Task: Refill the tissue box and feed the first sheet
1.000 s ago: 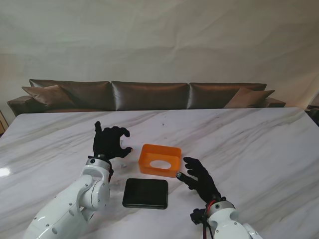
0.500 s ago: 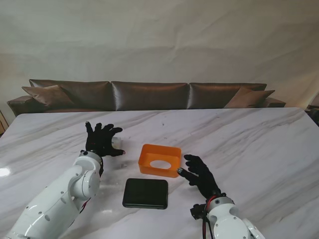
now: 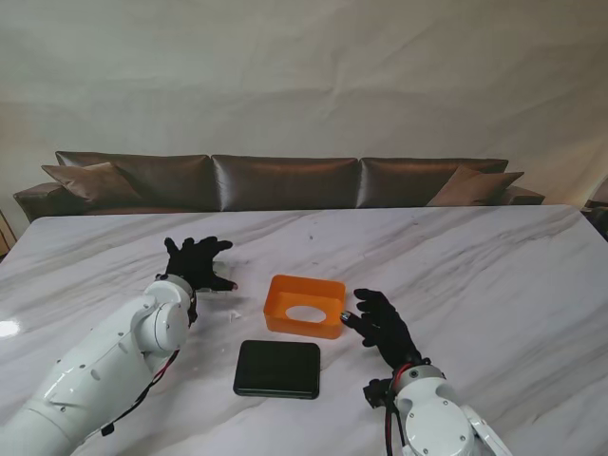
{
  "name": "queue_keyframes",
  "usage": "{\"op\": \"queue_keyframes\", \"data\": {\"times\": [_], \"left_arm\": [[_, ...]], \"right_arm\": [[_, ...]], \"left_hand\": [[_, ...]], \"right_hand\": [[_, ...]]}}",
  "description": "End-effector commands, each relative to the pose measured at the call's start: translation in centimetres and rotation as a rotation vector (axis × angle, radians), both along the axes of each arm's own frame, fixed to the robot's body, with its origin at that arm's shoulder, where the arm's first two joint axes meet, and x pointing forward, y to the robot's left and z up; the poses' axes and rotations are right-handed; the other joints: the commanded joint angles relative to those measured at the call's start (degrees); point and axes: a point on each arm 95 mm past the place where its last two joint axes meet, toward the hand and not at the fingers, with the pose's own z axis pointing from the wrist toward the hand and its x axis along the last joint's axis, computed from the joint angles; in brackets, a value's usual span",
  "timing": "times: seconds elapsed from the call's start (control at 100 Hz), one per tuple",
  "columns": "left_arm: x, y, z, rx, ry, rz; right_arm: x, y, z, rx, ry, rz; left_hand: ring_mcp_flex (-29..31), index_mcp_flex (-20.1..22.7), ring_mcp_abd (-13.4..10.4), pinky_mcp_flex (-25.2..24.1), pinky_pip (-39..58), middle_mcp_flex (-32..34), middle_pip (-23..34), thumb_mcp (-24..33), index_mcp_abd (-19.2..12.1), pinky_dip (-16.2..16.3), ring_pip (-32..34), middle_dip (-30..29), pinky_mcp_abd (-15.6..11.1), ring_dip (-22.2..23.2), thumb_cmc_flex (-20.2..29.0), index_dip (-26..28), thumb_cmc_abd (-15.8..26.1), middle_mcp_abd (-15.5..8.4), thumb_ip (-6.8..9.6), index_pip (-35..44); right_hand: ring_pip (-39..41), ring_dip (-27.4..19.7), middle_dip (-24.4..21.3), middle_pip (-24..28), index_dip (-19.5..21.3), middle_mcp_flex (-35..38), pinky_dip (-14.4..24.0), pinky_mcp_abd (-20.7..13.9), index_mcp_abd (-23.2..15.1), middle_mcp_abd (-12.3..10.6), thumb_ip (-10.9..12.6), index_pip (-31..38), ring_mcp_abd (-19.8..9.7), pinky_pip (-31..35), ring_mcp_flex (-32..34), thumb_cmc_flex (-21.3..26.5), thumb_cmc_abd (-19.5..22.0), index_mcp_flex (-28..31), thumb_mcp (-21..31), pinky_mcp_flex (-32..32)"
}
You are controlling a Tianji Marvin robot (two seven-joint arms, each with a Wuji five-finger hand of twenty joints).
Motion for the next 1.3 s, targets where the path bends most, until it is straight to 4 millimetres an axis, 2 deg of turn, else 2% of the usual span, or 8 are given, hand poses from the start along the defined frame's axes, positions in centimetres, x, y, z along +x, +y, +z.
{"op": "queue_keyframes", "data": {"times": [0.0, 0.63, 0.7, 0.81, 0.96, 1.05, 1.14, 1.29], "left_arm": [[0.3, -0.3, -0.3, 0.005, 0.023, -0.009], [0.8, 0.3, -4.0, -0.012, 0.205, 0.032], [0.5, 0.4, -4.3, -0.009, 0.249, 0.028], [0.0, 0.6, -4.6, 0.009, 0.338, 0.006], [-0.6, 0.8, -5.2, 0.036, 0.386, 0.007], [-0.9, 0.7, -5.6, 0.050, 0.384, 0.029], [-1.2, 0.7, -5.8, 0.064, 0.376, 0.036], [-1.4, 0.6, -5.9, 0.075, 0.346, 0.037]], "right_arm": [[-0.1, 0.0, -0.3, 0.002, 0.017, 0.003], [0.1, 0.0, -0.7, 0.001, 0.039, 0.005], [0.1, 0.1, -0.7, 0.003, 0.039, 0.006], [0.2, 0.2, -0.6, 0.004, 0.039, 0.007], [0.2, 0.3, -0.7, 0.006, 0.039, 0.008], [0.2, 0.4, -0.7, 0.009, 0.041, 0.008], [0.2, 0.4, -0.7, 0.012, 0.043, 0.008], [0.0, 0.4, -0.7, 0.014, 0.041, 0.007]], "left_hand": [[-2.50, -1.75, 1.64, 1.45, 55.88, -2.90, -2.43, 1.30, 1.13, 2.01, -0.74, -1.28, 3.37, 0.32, 0.18, -1.36, -0.92, 0.90, -0.81, -1.13], [-1.50, -5.99, 7.25, 11.50, 75.56, -6.44, -8.98, 4.74, 0.29, 12.54, 4.00, -3.72, 3.23, 0.36, 6.37, -2.99, -1.33, 4.20, 2.76, -3.82], [-1.55, -6.87, 7.36, 12.11, 77.20, -7.81, -11.74, 7.02, -0.18, 13.56, 4.20, -4.13, 1.81, 0.21, 9.24, -4.84, 0.05, 4.31, 6.09, -6.91], [-1.65, -7.39, 7.08, 12.76, 78.66, -8.43, -12.59, 8.62, -1.90, 14.38, 4.11, -9.50, 0.14, 1.09, 13.50, -9.11, 3.04, 4.27, 17.68, -15.35], [-0.46, -7.76, 4.42, 15.87, 84.63, -8.40, -12.58, 12.51, -3.08, 16.81, 13.80, -9.50, -4.79, 8.94, 21.14, -10.22, 7.92, 3.83, 28.26, -16.22], [4.35, -7.40, 3.80, 21.04, 90.75, -8.38, -12.53, 13.28, -2.93, 18.66, 21.26, -9.43, -9.31, 12.99, 28.39, -7.79, 10.28, 3.99, 27.90, -15.43], [9.88, -5.72, 2.23, 25.86, 100.34, -6.60, -9.03, 16.49, -2.81, 6.29, 26.87, 2.14, -11.42, 17.11, 34.05, -4.42, 5.23, 3.91, 19.77, -12.82], [23.97, -2.36, -1.11, 37.71, 110.64, 4.48, 23.30, 18.46, -2.75, 0.10, 33.00, 13.47, -19.89, 24.16, 36.71, 4.02, 4.05, 0.55, 15.01, 9.99]], "right_hand": [[1.08, 0.68, 0.68, -0.13, 0.44, 0.48, -0.01, 1.06, -2.52, -1.84, -0.85, -0.10, 0.03, -0.67, 0.91, -0.08, -1.58, 0.44, -0.74, -0.31], [1.16, 0.72, 0.84, 0.09, 0.78, 1.08, -0.14, 1.02, -2.57, -1.86, -0.90, -0.21, -0.02, -0.82, 1.11, 0.06, -1.56, 0.55, -0.74, -0.33], [1.23, 0.75, 0.87, 0.18, 0.82, 1.31, -0.14, 0.98, -2.58, -1.84, -0.92, -0.16, -0.07, -0.80, 1.24, 0.08, -1.54, 0.64, -0.74, -0.28], [1.26, 0.76, 0.91, 0.25, 0.87, 1.51, -0.16, 0.94, -2.60, -1.87, -0.94, -0.12, -0.17, -0.83, 1.36, 0.08, -1.51, 0.74, -0.76, -0.19], [1.34, 0.79, 1.00, 0.45, 0.96, 2.06, -0.19, 0.95, -2.70, -1.91, -0.97, -0.06, -0.27, -0.82, 1.73, 0.23, -1.49, 0.88, -0.74, -0.05], [1.42, 0.82, 1.06, 0.60, 1.01, 2.52, -0.20, 0.98, -2.74, -1.93, -1.01, -0.03, -0.33, -0.79, 1.99, 0.25, -1.43, 0.98, -0.75, 0.06], [1.47, 0.83, 1.10, 0.70, 1.06, 3.17, -0.21, 1.03, -2.72, -1.96, -1.04, 0.00, -0.37, -0.75, 2.36, 0.34, -1.46, 1.12, -0.74, 0.14], [1.57, 0.86, 1.15, 0.80, 1.13, 4.08, -0.22, 1.05, -2.79, -1.91, -1.10, 0.01, -0.32, -0.60, 3.03, 0.34, -1.36, 1.31, -0.74, 0.36]]}}
